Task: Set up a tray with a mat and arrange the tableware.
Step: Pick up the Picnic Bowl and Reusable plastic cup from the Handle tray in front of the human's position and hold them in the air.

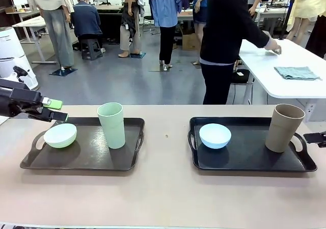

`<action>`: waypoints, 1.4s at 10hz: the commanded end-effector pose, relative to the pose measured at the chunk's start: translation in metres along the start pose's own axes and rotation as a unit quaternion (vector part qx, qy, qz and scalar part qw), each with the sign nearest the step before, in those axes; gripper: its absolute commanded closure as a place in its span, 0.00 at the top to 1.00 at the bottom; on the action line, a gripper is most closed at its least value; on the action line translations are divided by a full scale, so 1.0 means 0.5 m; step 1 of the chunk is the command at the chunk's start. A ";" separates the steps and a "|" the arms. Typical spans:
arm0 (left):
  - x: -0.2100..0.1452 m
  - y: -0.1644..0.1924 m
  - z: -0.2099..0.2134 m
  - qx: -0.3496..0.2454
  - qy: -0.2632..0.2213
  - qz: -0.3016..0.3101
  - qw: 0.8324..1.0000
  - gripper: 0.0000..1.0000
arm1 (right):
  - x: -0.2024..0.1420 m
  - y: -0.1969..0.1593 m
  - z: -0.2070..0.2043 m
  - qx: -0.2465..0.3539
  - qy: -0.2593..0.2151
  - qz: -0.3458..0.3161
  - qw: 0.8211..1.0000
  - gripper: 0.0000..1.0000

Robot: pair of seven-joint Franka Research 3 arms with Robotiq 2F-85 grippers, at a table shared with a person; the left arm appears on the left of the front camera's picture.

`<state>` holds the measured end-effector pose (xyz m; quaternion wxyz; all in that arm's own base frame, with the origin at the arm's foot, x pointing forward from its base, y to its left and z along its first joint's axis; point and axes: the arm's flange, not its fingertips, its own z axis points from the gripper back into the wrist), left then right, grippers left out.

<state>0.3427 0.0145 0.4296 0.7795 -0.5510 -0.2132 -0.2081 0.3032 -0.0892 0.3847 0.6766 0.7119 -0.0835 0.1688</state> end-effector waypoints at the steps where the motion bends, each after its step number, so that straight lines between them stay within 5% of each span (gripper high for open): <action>1: 0.000 -0.012 0.004 0.004 -0.002 -0.002 1.000 1.00 | -0.004 0.019 -0.009 0.005 0.002 0.022 1.000 1.00; 14: 0.000 -0.012 0.004 0.004 -0.002 -0.002 1.000 1.00 | -0.004 0.019 -0.009 0.005 0.002 0.022 1.000 1.00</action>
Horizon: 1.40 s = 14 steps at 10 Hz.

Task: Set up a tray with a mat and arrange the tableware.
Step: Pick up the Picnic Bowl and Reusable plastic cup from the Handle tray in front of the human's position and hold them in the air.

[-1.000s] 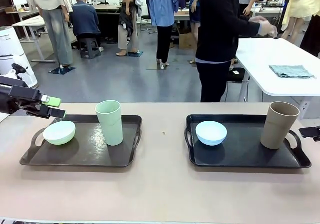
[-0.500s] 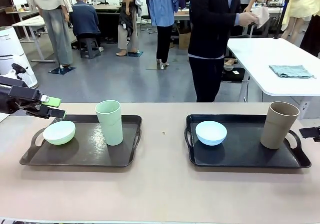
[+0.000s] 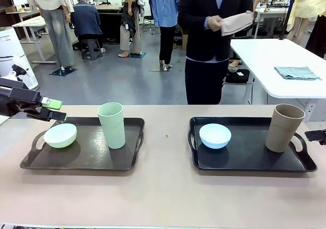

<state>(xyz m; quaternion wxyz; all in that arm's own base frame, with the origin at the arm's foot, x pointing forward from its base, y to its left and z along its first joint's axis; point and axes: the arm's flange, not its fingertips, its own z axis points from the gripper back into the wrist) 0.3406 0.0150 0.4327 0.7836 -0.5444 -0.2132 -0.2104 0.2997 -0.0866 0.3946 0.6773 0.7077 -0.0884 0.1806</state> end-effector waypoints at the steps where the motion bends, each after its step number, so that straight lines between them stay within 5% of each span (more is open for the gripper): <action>1: 0.000 -0.005 0.001 -0.003 -0.005 0.000 1.000 1.00 | -0.005 -0.002 -0.003 0.008 -0.004 0.010 1.000 1.00; 14: 0.000 -0.005 0.001 -0.003 -0.005 0.000 1.000 1.00 | -0.005 -0.002 -0.003 0.008 -0.004 0.010 1.000 1.00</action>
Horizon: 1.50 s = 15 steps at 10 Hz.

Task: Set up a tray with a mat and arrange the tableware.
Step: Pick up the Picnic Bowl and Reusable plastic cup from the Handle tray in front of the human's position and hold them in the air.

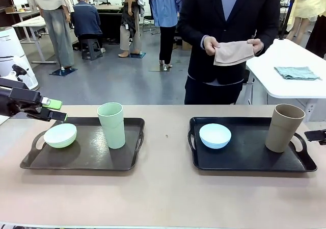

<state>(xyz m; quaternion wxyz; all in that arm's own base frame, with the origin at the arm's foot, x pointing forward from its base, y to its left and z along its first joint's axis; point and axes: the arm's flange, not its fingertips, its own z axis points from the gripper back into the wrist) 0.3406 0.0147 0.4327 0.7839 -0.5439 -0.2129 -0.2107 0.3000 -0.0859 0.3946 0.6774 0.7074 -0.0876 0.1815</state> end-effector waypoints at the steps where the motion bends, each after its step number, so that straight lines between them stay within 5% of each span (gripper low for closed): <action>1: 0.000 -0.005 0.001 -0.003 -0.006 0.000 1.000 1.00 | -0.005 -0.002 -0.001 0.008 -0.005 0.010 1.000 1.00; 14: 0.000 -0.005 0.001 -0.003 -0.006 0.000 1.000 1.00 | 0.000 0.000 0.000 0.000 0.000 0.000 1.000 1.00; 15: 0.000 -0.005 0.001 -0.003 -0.006 0.000 1.000 1.00 | 0.000 0.033 0.009 -0.006 0.051 0.120 0.991 1.00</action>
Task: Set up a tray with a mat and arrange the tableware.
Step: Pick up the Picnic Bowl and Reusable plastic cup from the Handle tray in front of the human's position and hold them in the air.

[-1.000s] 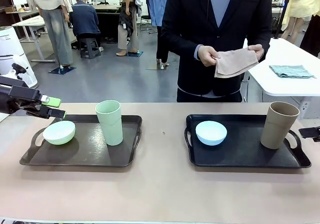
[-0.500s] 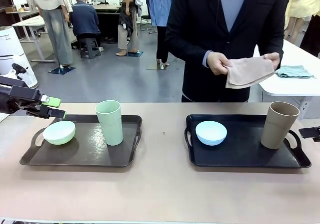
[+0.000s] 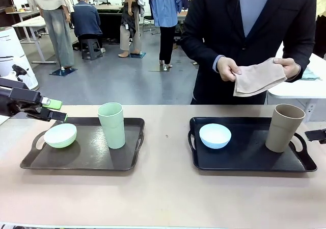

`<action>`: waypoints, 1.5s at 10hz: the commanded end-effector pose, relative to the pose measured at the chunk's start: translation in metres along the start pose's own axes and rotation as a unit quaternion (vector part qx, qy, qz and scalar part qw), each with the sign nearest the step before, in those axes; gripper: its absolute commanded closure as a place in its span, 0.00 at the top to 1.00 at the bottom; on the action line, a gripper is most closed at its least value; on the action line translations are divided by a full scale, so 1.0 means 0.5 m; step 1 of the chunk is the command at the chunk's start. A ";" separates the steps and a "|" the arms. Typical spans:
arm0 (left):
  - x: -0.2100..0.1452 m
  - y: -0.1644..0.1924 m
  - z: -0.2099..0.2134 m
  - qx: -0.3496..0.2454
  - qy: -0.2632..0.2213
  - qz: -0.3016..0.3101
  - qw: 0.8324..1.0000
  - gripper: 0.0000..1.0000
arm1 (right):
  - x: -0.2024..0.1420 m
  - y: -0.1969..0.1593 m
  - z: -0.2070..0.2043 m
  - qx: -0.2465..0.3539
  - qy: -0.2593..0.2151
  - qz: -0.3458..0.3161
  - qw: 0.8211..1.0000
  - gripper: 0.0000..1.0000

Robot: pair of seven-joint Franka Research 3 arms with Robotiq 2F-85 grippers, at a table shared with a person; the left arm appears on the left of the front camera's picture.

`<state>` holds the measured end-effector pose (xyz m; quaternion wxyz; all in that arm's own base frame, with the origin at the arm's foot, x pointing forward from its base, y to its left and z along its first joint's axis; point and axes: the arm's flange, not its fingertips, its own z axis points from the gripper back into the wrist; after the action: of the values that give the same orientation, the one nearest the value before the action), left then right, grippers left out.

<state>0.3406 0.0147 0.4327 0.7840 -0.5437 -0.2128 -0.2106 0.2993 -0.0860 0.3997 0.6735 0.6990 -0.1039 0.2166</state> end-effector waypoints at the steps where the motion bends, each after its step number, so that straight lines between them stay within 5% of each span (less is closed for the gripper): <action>1: 0.000 0.000 0.000 0.000 0.000 0.000 1.000 1.00 | -0.015 0.061 0.027 -0.023 0.149 0.264 0.953 1.00; 3: 0.062 -0.103 -0.029 0.119 0.036 -0.039 0.992 1.00 | -0.030 0.091 0.106 -0.183 0.162 0.419 0.874 1.00; 4: 0.100 -0.164 -0.063 0.205 0.034 -0.059 0.976 1.00 | -0.035 0.092 0.136 -0.263 0.170 0.432 0.846 1.00; 5: 0.137 -0.232 -0.099 0.284 0.045 -0.068 0.956 1.00 | -0.043 0.085 0.160 -0.305 0.174 0.425 0.834 1.00; 7: 0.199 -0.406 -0.227 0.397 0.021 -0.139 0.907 1.00 | -0.050 0.048 0.217 -0.342 0.097 0.409 0.840 1.00; 8: 0.154 -0.274 -0.104 0.255 0.007 -0.121 0.959 1.00 | -0.025 0.117 0.190 -0.226 0.194 0.358 0.885 1.00; 9: 0.154 -0.274 -0.104 0.255 0.007 -0.121 0.959 1.00 | -0.025 0.117 0.190 -0.226 0.194 0.358 0.885 1.00; 10: 0.178 -0.414 -0.193 0.322 -0.009 -0.160 0.933 1.00 | -0.042 0.093 0.232 -0.291 0.152 0.388 0.861 1.00; 11: 0.163 -0.412 -0.218 0.303 0.002 -0.127 0.945 1.00 | -0.017 0.077 0.226 -0.307 0.159 0.380 0.858 1.00; 13: 0.187 -0.412 -0.329 0.333 0.016 -0.112 0.936 1.00 | 0.047 0.032 0.210 -0.332 0.210 0.445 0.805 1.00; 15: 0.211 -0.452 -0.452 0.394 0.023 -0.116 0.911 1.00 | 0.096 -0.050 0.195 -0.374 0.202 0.473 0.772 1.00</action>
<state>0.3065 -0.2566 0.5854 0.8931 -0.2034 -0.3275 -0.2318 0.3509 -0.1788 0.4209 0.7067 0.2247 -0.3286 0.5848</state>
